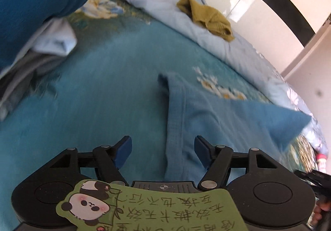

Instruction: Fold clothes

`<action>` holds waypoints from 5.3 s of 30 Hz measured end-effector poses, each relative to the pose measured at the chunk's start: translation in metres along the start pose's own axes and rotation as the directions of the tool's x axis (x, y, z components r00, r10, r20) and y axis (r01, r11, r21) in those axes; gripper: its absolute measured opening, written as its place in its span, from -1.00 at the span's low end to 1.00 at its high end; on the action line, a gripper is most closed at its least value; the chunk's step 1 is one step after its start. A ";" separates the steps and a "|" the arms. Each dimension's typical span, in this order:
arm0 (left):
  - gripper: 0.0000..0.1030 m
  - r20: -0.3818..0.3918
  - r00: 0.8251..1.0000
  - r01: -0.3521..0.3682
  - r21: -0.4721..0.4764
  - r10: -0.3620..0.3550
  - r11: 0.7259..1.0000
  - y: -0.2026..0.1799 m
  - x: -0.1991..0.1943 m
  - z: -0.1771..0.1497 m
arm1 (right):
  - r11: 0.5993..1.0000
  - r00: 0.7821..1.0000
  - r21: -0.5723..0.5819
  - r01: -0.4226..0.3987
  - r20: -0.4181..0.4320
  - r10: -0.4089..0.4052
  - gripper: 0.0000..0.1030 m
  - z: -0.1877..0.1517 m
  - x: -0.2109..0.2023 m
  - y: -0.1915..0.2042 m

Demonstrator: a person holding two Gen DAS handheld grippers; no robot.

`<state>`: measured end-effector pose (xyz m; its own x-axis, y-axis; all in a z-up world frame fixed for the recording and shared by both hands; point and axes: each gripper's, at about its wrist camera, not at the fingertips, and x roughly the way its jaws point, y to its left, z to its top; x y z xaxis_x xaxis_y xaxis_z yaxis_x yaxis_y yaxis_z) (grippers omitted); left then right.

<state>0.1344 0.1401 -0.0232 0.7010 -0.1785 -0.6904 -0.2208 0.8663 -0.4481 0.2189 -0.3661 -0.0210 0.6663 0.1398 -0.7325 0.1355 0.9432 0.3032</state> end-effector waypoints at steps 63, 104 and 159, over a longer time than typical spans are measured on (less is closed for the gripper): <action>0.39 -0.045 0.999 0.011 0.009 -0.011 1.000 0.006 -0.013 -0.018 | 0.860 0.929 0.418 -0.294 0.338 0.153 -0.92 -0.055 -0.095 -0.063; -0.37 -0.068 0.997 0.056 0.305 -0.037 0.951 -0.107 0.047 -0.060 | 0.895 0.972 0.442 0.057 0.182 -0.152 -0.10 -0.041 -0.059 -0.117; -0.62 0.248 0.968 -0.009 0.221 -0.047 0.975 -0.057 -0.059 -0.026 | 0.876 0.858 0.473 -0.099 0.487 -0.166 -0.91 -0.063 -0.212 -0.185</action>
<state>0.0881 0.0890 0.0286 0.8569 -0.0980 -0.5060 -0.0717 0.9495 -0.3053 0.0066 -0.5514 0.0397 0.9060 -0.1829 -0.3817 0.3990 0.6698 0.6262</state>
